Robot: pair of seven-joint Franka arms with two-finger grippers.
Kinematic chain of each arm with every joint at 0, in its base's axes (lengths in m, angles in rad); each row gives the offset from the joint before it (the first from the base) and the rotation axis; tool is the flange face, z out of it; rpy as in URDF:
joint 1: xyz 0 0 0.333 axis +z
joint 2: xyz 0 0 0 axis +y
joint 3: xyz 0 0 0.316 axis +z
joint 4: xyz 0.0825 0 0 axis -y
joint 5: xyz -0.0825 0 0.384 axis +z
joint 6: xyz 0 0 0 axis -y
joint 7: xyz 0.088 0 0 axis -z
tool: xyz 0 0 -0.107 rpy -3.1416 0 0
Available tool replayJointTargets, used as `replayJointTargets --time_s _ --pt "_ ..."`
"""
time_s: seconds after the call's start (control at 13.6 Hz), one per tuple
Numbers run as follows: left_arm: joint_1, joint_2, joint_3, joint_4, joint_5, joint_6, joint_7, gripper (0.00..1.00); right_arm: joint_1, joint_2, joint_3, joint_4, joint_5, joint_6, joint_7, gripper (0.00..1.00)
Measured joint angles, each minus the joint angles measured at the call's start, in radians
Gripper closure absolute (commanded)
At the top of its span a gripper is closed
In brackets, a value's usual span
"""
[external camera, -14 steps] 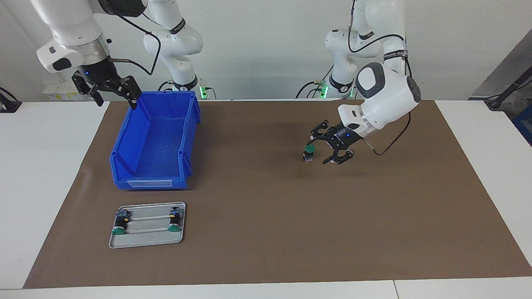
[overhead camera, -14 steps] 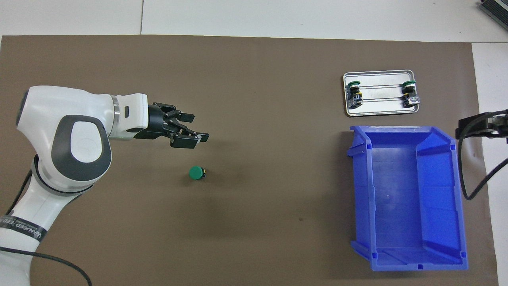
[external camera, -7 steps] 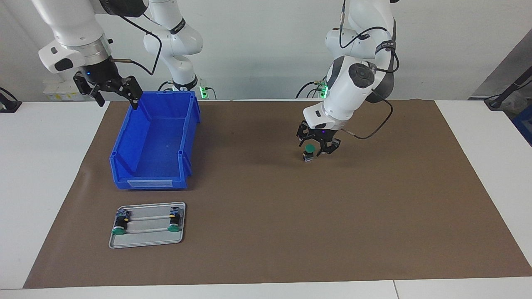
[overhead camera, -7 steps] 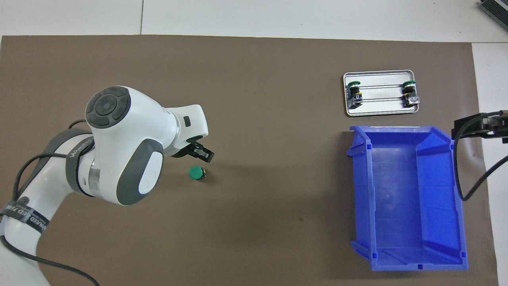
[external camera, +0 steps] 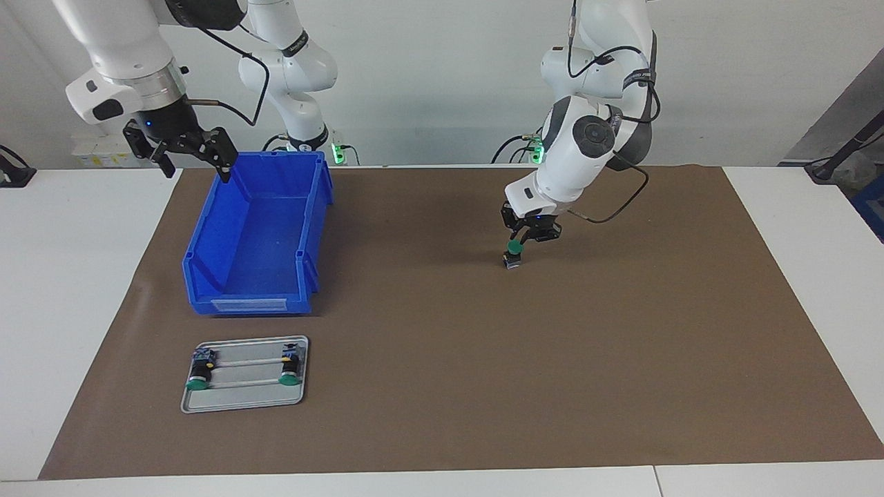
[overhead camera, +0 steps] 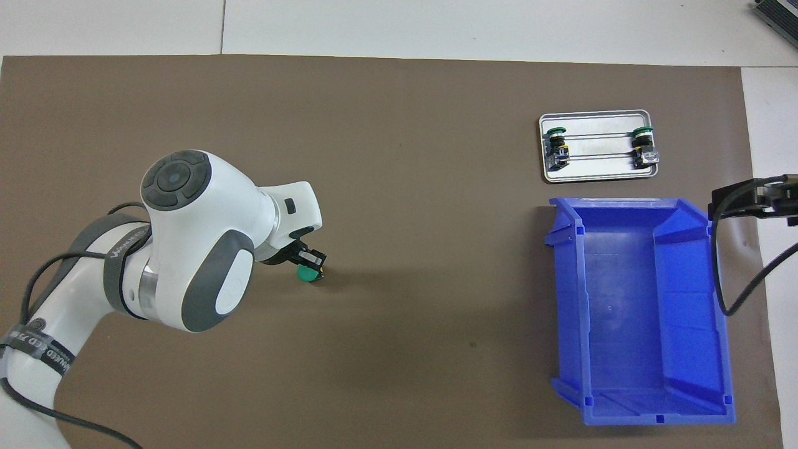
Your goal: Place and press button with both arms
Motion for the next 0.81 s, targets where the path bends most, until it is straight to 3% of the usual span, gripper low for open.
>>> replayJointTargets --time_s 0.44,0.81 --pt "0.0 -0.021 0.0 -0.095 0.001 0.108 -0.002 0.88 -0.002 -0.008 0.0 -0.008 0.0 0.0 -0.006 0.0" --pt "-0.002 -0.024 -0.003 -0.106 0.001 0.134 -0.002 0.88 -0.003 -0.009 0.0 -0.012 0.0 0.0 -0.006 0.0"
